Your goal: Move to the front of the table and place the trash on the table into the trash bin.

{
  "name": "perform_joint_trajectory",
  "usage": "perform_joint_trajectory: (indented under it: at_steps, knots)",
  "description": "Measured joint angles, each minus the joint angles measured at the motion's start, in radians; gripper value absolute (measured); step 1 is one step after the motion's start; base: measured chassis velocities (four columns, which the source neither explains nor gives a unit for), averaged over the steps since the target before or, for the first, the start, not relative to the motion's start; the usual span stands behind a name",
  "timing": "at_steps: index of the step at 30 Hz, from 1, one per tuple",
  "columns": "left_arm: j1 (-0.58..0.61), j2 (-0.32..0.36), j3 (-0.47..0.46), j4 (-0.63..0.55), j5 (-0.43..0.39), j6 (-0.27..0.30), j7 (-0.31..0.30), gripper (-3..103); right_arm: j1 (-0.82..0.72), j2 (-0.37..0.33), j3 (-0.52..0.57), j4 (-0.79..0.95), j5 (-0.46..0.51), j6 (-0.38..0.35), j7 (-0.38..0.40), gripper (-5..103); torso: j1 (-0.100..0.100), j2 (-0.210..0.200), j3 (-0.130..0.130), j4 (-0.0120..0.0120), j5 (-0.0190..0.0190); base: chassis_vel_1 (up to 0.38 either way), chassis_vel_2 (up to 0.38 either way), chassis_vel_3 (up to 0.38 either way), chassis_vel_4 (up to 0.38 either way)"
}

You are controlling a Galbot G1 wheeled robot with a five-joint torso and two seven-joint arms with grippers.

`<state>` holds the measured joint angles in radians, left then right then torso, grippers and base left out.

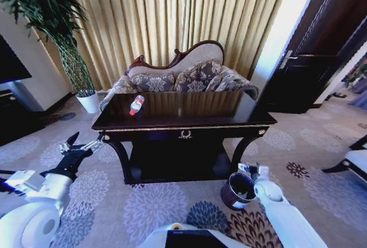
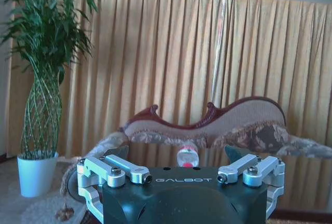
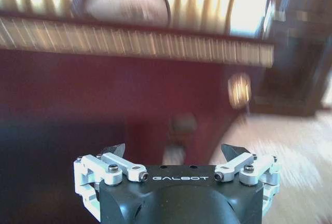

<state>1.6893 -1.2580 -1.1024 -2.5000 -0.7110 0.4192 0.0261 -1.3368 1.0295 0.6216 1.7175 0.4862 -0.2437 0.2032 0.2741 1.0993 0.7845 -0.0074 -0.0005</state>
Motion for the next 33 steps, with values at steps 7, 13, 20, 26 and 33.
perform_joint_trajectory:
  at_steps: [7, 13, 20, 26, 33]
  knots:
    - [-0.002, -0.002, 0.002, 0.0, -0.003, -0.007, 0.0, 100, -0.051, -0.006, 0.053, 0.331, 0.084, -0.03, 0.045, 100, 0.0, 0.0, 0.0, 0.0, 0.0, 0.0, 0.0, 0.0, 0.0]
    - [-0.003, -0.003, 0.005, 0.0, -0.006, -0.015, 0.0, 100, -0.085, -0.02, 0.067, 0.561, 0.154, -0.06, 0.059, 100, 0.0, 0.0, 0.0, 0.0001, 0.0001, 0.0, 0.0, 0.0, 0.0]
    - [-0.002, 0.004, -0.018, 0.0, -0.02, -0.017, -0.004, 100, -0.116, -0.034, 0.078, 0.67, 0.166, -0.095, 0.067, 100, 0.0, 0.0, 0.0, -0.0001, 0.0001, 0.0, 0.0, 0.0, 0.0]
    - [-0.005, 0.005, -0.014, 0.0, -0.021, -0.016, -0.004, 100, -0.116, -0.039, 0.073, 0.667, 0.167, -0.123, 0.066, 100, 0.0, 0.0, 0.0, 0.0, 0.0003, 0.0, 0.0, 0.0, 0.0]
    - [-0.007, 0.009, -0.014, 0.0, -0.021, -0.008, -0.005, 100, -0.112, -0.037, 0.065, 0.654, 0.158, -0.126, 0.061, 100, 0.0, 0.0, 0.0, 0.0, 0.0002, 0.0, 0.0, 0.0, 0.0]
